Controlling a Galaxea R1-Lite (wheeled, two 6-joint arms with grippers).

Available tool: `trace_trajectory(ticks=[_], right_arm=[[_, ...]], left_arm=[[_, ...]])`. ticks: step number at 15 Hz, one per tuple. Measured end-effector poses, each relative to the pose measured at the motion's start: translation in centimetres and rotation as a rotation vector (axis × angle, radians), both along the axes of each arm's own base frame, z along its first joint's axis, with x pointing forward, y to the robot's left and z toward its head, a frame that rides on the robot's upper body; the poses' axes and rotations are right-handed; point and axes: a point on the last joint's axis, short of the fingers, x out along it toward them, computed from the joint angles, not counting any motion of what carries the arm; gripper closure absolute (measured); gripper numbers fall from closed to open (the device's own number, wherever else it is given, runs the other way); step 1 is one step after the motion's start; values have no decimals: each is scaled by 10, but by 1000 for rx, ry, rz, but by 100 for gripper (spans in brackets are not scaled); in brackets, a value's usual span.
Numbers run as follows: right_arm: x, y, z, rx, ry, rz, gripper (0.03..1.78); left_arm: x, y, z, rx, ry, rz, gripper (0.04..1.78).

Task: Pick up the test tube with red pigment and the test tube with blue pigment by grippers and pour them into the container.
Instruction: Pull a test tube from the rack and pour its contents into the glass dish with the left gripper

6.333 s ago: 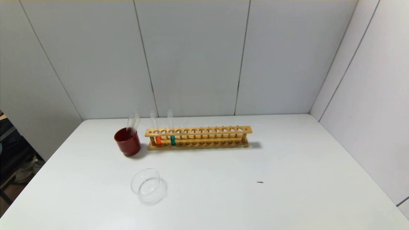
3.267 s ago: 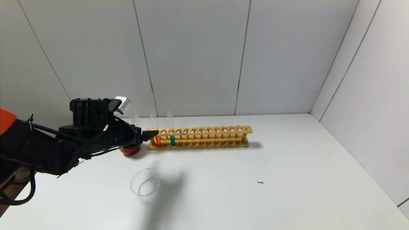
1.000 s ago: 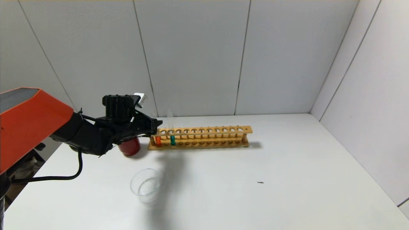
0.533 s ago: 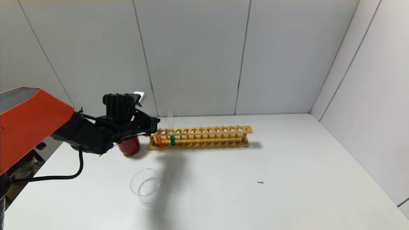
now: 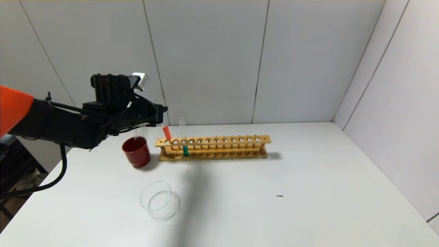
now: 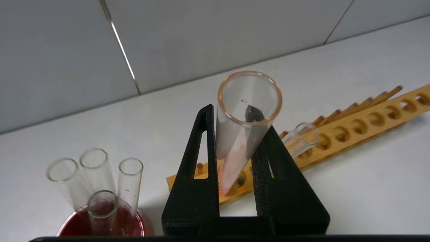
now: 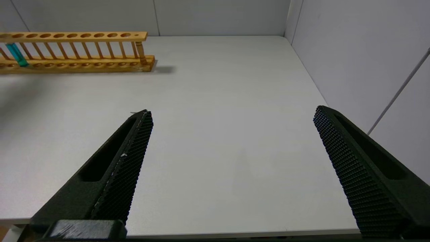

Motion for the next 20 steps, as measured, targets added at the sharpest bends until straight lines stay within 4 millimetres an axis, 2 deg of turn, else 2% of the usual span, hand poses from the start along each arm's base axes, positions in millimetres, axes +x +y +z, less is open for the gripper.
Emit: trace_trajectory(ticks=[4, 7, 11, 14, 16, 20], right_arm=[[0, 0, 0, 0, 0, 0, 6], [0, 0, 0, 0, 0, 0, 6], [0, 0, 0, 0, 0, 0, 6], [0, 0, 0, 0, 0, 0, 6], [0, 0, 0, 0, 0, 0, 6], [0, 0, 0, 0, 0, 0, 6]], left_arm=[[-22, 5, 44, 18, -68, -4, 149], [-50, 12, 57, 77, -61, -17, 149], [-97, 24, 52, 222, -36, -66, 149], [-122, 33, 42, 335, -94, -197, 149], [-130, 41, 38, 400, -149, -307, 149], [-131, 52, 23, 611, -175, -412, 149]])
